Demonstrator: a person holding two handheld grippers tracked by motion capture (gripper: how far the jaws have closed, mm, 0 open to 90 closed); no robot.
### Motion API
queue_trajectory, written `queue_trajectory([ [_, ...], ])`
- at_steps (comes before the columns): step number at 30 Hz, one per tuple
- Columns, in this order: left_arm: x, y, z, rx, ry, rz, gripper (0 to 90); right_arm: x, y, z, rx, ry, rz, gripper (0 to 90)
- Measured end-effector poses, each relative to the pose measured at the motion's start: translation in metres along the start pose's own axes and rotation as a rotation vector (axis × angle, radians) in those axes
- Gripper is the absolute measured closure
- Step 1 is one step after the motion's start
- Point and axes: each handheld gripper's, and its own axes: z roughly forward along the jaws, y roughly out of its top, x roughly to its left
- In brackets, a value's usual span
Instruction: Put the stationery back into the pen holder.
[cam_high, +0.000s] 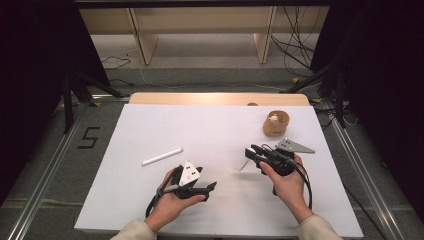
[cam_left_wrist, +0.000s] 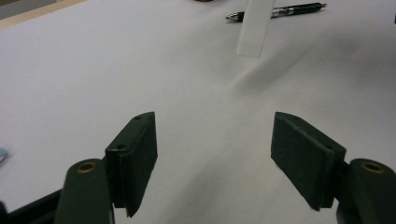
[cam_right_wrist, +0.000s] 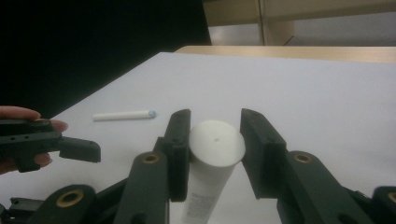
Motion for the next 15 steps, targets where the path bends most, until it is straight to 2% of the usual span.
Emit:
queue_trajectory([
  [15,0.0096,-0.0058,-0.0072,0.011,0.017,-0.024,31.6,-0.0104,0.0074,-0.0059,-0.025,-0.054,-0.002,65.1],
])
